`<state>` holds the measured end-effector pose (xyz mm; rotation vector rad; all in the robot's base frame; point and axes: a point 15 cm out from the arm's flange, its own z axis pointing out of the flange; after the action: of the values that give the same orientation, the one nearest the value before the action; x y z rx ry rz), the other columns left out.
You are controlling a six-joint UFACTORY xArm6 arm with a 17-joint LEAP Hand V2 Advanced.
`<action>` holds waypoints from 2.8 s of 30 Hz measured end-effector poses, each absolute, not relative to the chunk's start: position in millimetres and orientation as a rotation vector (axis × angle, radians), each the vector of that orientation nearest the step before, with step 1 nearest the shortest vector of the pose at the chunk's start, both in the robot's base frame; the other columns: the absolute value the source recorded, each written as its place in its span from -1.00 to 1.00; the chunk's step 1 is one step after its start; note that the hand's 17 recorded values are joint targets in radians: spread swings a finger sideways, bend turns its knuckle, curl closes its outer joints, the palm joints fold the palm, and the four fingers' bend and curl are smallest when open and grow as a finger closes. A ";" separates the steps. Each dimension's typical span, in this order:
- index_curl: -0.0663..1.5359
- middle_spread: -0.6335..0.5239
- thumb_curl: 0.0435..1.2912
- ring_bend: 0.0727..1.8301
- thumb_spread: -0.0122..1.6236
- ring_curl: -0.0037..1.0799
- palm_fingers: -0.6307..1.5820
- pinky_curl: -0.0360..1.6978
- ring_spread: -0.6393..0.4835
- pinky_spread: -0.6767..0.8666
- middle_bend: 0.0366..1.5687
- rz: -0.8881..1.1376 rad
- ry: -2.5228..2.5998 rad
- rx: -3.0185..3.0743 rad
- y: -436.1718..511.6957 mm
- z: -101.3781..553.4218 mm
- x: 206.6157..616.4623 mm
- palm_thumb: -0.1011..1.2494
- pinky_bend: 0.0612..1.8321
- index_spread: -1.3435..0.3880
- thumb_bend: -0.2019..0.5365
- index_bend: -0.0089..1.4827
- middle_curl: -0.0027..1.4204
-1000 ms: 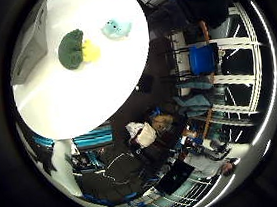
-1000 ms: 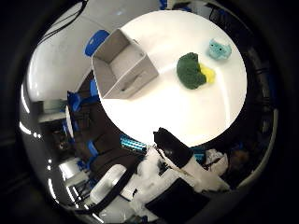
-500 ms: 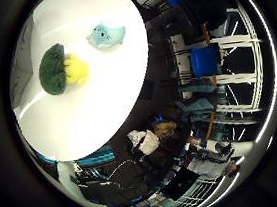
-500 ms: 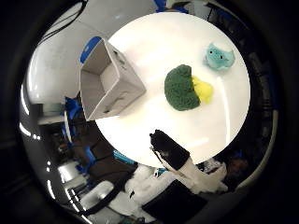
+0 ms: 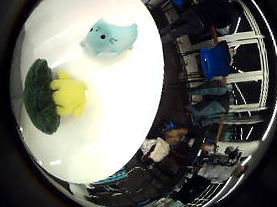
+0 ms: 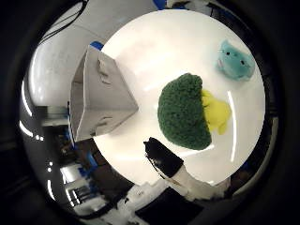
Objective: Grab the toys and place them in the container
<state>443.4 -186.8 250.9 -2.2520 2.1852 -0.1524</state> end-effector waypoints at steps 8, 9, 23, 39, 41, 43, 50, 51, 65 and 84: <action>-0.56 0.18 -0.62 -0.79 0.36 -0.51 -0.35 -0.60 0.51 0.40 -0.80 -0.144 2.119 -2.270 -160.2 226.2 469.8 -0.18 -0.60 0.10 -0.51 -0.77 -0.57; -0.56 0.18 -0.62 -0.79 0.36 -0.51 -0.35 -0.60 0.51 0.40 -0.80 -0.139 2.113 -2.277 -156.2 220.8 472.9 -0.18 -0.60 0.10 -0.52 -0.77 -0.57; -0.58 0.20 -0.62 -0.76 0.34 -0.50 -0.33 -0.60 0.53 0.45 -0.78 0.049 2.118 -2.355 -124.6 157.5 457.3 -0.22 -0.56 0.11 -0.52 -0.78 -0.57; -0.60 -0.35 -0.58 -0.01 0.39 -0.19 0.61 -0.52 -0.34 -0.69 -0.29 0.111 2.130 -2.386 -120.2 160.9 415.0 -0.01 -0.03 0.12 -0.49 -0.74 -0.33; -0.50 -0.33 -0.57 0.06 0.40 -0.12 0.78 -0.49 -0.34 -0.76 -0.11 0.090 2.132 -2.377 -122.7 170.0 413.7 0.05 0.01 0.12 -0.48 -0.53 -0.25; -0.36 -0.27 -0.54 0.14 0.41 -0.06 0.87 -0.45 -0.32 -0.71 0.09 0.055 2.150 -2.348 -131.8 182.6 410.6 0.17 0.08 0.14 -0.44 -0.21 -0.17; -0.07 -0.17 -0.33 0.44 0.35 0.12 0.69 -0.25 -0.23 -0.49 0.53 -0.011 2.179 -2.294 -136.7 206.6 377.4 0.60 0.39 0.23 -0.35 0.27 -0.02; -0.05 -0.16 -0.31 0.47 0.34 0.13 0.68 -0.24 -0.23 -0.48 0.56 -0.023 2.177 -2.291 -136.1 214.7 374.7 0.62 0.41 0.24 -0.37 0.29 -0.02; 0.08 -0.13 -0.11 0.56 0.31 0.15 0.62 -0.08 -0.19 -0.41 0.70 -0.012 2.198 -2.277 -113.1 336.2 299.9 0.64 0.41 0.26 -0.49 0.33 -0.05; 0.15 -0.13 -0.06 0.57 0.33 0.13 0.61 0.05 -0.19 -0.41 0.72 -0.182 2.096 -2.237 -54.0 500.2 346.9 0.63 0.33 0.24 -0.49 0.28 -0.07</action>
<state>346.9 -54.0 500.2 -2.2368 2.0960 -0.1819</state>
